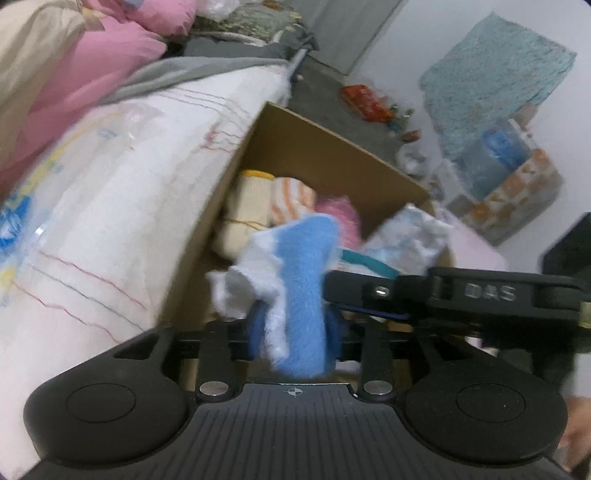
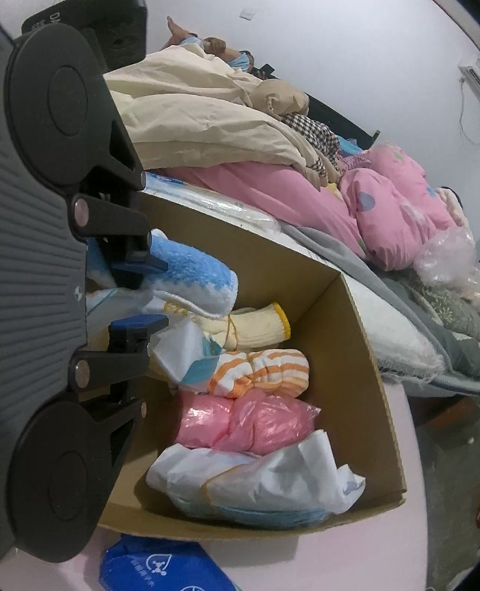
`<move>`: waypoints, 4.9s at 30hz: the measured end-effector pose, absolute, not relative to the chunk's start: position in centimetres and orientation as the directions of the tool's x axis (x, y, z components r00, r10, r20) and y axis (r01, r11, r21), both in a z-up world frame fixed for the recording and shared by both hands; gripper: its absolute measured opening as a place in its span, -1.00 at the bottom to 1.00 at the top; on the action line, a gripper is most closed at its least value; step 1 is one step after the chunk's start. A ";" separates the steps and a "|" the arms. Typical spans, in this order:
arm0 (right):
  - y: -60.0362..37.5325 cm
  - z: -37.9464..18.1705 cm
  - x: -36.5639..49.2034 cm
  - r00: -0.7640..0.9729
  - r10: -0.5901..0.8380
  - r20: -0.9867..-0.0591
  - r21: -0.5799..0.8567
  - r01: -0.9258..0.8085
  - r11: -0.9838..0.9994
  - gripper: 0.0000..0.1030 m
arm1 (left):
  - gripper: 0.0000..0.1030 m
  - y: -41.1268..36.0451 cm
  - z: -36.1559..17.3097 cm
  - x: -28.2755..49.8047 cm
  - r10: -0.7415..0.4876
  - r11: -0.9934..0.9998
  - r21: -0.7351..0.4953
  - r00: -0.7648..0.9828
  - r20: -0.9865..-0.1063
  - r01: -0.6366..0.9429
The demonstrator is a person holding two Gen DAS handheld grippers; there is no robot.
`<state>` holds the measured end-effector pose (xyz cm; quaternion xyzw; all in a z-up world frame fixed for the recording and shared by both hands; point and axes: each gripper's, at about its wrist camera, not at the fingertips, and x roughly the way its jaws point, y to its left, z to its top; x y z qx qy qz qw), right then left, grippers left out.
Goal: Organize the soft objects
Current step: 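Lower towel and white packet into the box and open both tools, then withdraw both tools from the box toward the blue wet-wipe packet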
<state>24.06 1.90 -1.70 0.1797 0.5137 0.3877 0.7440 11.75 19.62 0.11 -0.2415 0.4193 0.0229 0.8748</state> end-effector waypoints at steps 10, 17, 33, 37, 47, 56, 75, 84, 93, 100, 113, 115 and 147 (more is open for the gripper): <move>2.7 -1.8 24.4 0.113 0.777 -0.620 0.699 -0.371 0.612 0.04 | 0.40 19.1 1.6 9.5 -0.195 0.870 -0.447 0.687 -0.700 -0.209; 3.7 -1.8 24.6 0.069 0.808 -0.585 0.746 -0.344 0.570 0.06 | 0.56 19.8 2.8 7.4 -0.154 0.868 -0.451 0.751 -0.642 -0.207; 7.0 0.4 22.8 0.133 0.450 -0.883 0.339 -0.484 0.807 0.83 | 0.68 22.9 4.1 4.4 0.022 0.877 -0.402 0.856 -0.517 -0.265; 8.9 -2.8 23.8 0.036 0.424 -0.905 0.361 -0.462 0.810 0.83 | 0.69 23.9 4.2 4.2 0.044 0.863 -0.414 0.861 -0.507 -0.289; 11.3 1.4 21.1 0.054 0.559 -0.827 0.429 -0.582 0.691 0.80 | 0.75 25.2 3.6 4.0 0.039 0.840 -0.455 0.869 -0.494 -0.296; 9.5 1.6 20.9 0.121 0.589 -0.799 0.446 -0.539 0.715 0.79 | 0.83 26.4 3.9 3.4 0.044 0.821 -0.480 0.873 -0.486 -0.309; 13.3 -0.4 18.4 0.387 0.179 -0.905 -0.164 -0.702 0.693 -0.05 | 0.90 26.2 3.3 3.6 0.038 0.826 -0.478 0.874 -0.484 -0.300; 14.7 -0.3 16.4 0.289 0.287 -0.913 -0.014 -0.725 0.688 0.25 | 0.91 26.2 3.3 3.3 0.023 0.824 -0.487 0.875 -0.484 -0.291; 10.0 0.2 19.0 0.060 0.582 -0.811 0.490 -0.474 0.732 0.31 | 0.91 26.3 3.5 3.0 0.027 0.822 -0.492 0.882 -0.471 -0.288; 6.5 -1.0 20.7 0.078 0.731 -0.678 0.685 -0.293 0.667 0.37 | 0.91 25.9 3.6 2.9 0.027 0.828 -0.484 0.882 -0.470 -0.283; 1.3 1.3 20.7 0.208 0.826 -0.524 0.753 -0.339 0.564 0.57 | 0.93 23.8 5.0 2.1 0.013 0.856 -0.458 0.896 -0.444 -0.240; 0.4 2.1 20.2 0.218 0.843 -0.492 0.764 -0.356 0.538 0.57 | 0.93 23.2 5.5 1.8 0.007 0.865 -0.449 0.900 -0.436 -0.224; -24.3 -0.8 16.4 0.520 0.746 -0.416 0.790 -0.200 0.580 0.39 | 0.97 1.0 5.2 12.7 -0.290 0.932 -0.036 0.684 -0.670 0.360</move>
